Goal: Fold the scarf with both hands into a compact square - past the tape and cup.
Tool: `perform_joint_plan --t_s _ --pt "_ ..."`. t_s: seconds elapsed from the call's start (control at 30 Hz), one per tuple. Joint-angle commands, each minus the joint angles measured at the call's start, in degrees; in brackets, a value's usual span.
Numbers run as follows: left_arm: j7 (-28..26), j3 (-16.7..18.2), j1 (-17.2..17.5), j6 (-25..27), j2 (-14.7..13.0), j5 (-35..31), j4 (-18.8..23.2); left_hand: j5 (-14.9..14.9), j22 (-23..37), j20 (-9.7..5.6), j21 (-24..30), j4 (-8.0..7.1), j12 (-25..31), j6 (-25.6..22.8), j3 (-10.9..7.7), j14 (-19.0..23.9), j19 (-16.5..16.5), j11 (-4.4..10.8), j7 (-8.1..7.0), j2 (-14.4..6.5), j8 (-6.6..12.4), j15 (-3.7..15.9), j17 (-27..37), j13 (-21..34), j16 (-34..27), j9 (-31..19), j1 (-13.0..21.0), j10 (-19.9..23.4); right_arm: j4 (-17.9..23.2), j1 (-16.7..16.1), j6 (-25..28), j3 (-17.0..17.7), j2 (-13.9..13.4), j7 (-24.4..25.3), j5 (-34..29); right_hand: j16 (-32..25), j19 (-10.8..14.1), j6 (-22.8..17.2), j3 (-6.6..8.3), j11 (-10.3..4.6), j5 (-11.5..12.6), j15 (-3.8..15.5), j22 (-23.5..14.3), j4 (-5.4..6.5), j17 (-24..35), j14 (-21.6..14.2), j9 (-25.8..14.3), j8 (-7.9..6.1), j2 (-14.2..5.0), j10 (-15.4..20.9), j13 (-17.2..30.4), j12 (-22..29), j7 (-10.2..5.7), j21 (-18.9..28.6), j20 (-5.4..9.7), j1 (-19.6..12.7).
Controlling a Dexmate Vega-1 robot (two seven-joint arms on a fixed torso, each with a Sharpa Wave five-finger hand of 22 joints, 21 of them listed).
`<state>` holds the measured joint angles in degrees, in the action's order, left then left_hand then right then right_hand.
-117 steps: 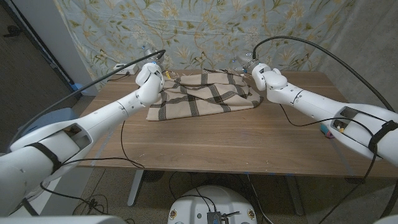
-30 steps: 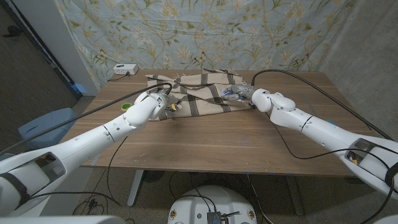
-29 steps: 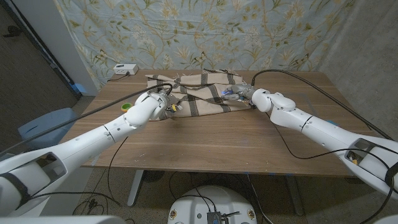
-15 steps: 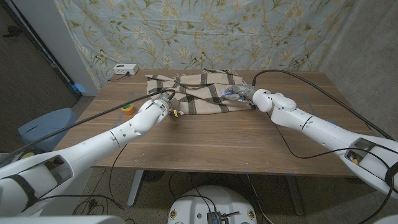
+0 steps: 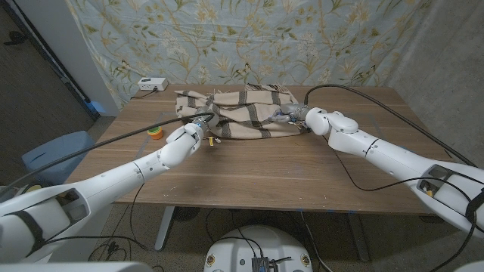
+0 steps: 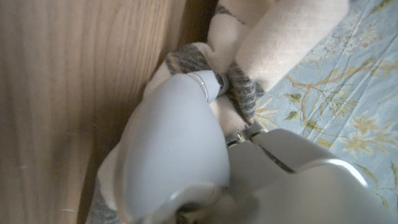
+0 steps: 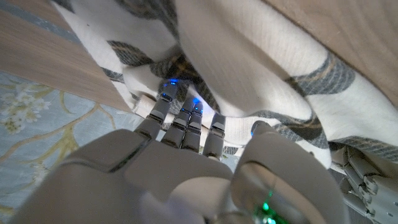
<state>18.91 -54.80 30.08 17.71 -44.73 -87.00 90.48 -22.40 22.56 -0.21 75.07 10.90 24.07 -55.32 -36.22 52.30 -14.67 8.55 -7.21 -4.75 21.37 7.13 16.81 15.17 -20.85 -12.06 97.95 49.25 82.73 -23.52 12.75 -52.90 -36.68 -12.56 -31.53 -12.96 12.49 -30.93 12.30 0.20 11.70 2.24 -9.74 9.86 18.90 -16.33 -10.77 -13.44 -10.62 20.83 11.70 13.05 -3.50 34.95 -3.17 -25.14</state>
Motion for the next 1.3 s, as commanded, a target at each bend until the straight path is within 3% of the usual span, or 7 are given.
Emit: perform_joint_plan --t_s 0.03,0.2,0.3,0.37,0.47,0.7,1.3 --pt "-12.1 -1.66 -5.33 -5.87 -2.76 -8.82 -1.45 -1.54 -2.96 -0.65 6.46 0.12 2.05 -9.51 0.53 3.44 1.95 1.61 0.49 1.28 2.97 5.44 4.99 3.72 -3.45 -1.04 0.75 5.64 -1.28 1.7 -1.25 -3.35 0.56 -3.43 -3.13 -0.78 1.35 -2.46 0.54 0.21 0.19 1.13 -0.19 0.15 -0.28 -1.65 0.01 -0.59 0.0 2.99 -0.04 0.88 0.45 -0.15 0.15 1.35" --pt "-16.86 -2.06 -8.48 -8.5 -2.97 -11.71 -2.19 -2.78 -6.04 -0.67 9.93 0.13 5.79 -15.08 0.14 5.98 2.55 1.33 3.53 2.09 7.83 5.13 10.27 8.99 -6.31 -4.87 1.26 11.69 -1.56 1.7 -2.4 -4.18 0.5 -4.17 -4.26 -1.19 2.7 -3.67 1.37 0.0 0.37 1.68 -0.18 -0.24 -0.86 -3.4 0.09 -0.44 -0.16 4.74 -0.14 1.13 0.98 -0.16 0.47 1.73" --pt "-19.5 -2.64 -10.76 -10.3 -2.73 -13.52 -2.87 -3.69 -8.44 -0.47 11.68 0.04 9.32 -16.65 -0.73 8.25 2.5 0.99 5.78 2.87 12.39 4.42 14.78 14.32 -8.76 -9.31 1.21 15.2 -1.81 1.75 -2.95 -4.57 0.54 -4.77 -4.83 -1.26 3.04 -3.82 1.63 -0.03 0.42 1.81 -0.18 -0.35 -1.02 -3.78 0.1 -0.35 -0.18 5.0 -0.17 1.13 1.11 -0.15 0.57 1.74" --pt "-20.94 -3.27 -12.46 -11.77 -2.5 -14.89 -3.34 -4.35 -10.66 0.35 13.53 0.09 13.25 -15.93 -2.23 8.63 2.25 0.92 6.63 3.75 18.73 3.98 20.44 22.89 -10.45 -16.86 1.24 15.28 -1.95 1.69 -3.44 -4.63 0.51 -5.06 -4.91 -1.28 3.21 -3.82 1.78 -0.1 0.44 1.84 -0.18 -0.41 -1.11 -3.97 0.11 -0.27 -0.19 5.17 -0.18 1.13 1.2 -0.16 0.7 1.74" --pt "-22.99 -4.35 -15.12 -14.07 -2.0 -16.67 -4.28 -4.24 -11.11 1.13 14.42 -0.02 17.14 -15.32 -3.36 8.35 2.59 1.35 8.16 4.07 24.34 3.64 25.12 31.94 -11.08 -23.71 1.07 14.35 -1.87 1.39 -4.0 -4.56 0.32 -5.03 -5.11 -1.23 3.27 -3.78 1.99 -0.15 0.47 1.73 -0.18 -0.48 -1.23 -4.01 0.12 -0.15 -0.22 5.17 -0.19 1.04 1.26 -0.23 0.73 1.73" --pt "-27.87 -7.45 -20.75 -17.81 -0.53 -20.58 -7.1 -3.48 -10.96 2.03 14.63 0.07 19.17 -15.86 -4.31 8.53 3.35 1.48 9.56 3.73 27.13 3.53 28.93 37.66 -12.2 -25.71 1.18 14.22 -2.13 1.07 -5.27 -4.56 -0.05 -5.46 -5.66 -1.01 3.32 -3.52 2.45 -0.09 0.53 1.63 -0.18 -0.61 -1.48 -3.78 0.13 0.19 -0.27 4.99 -0.21 0.79 1.43 -0.42 0.77 1.7" --pt "-39.3 -16.97 -34.32 -22.33 4.41 -27.72 -14.41 -1.94 -10.56 1.2 14.93 0.1 18.56 -15.17 -5.12 7.93 4.19 2.33 9.16 3.84 28.93 4.02 32.23 39.48 -11.87 -26.63 1.2 14.0 -4.37 0.85 -9.07 -4.74 -0.09 -5.2 -7.1 -0.31 2.91 -2.5 3.79 -0.38 0.61 1.68 -0.17 -0.91 -2.14 -2.8 0.12 1.15 -0.23 3.81 -0.24 -0.15 1.31 -1.21 1.04 1.66"
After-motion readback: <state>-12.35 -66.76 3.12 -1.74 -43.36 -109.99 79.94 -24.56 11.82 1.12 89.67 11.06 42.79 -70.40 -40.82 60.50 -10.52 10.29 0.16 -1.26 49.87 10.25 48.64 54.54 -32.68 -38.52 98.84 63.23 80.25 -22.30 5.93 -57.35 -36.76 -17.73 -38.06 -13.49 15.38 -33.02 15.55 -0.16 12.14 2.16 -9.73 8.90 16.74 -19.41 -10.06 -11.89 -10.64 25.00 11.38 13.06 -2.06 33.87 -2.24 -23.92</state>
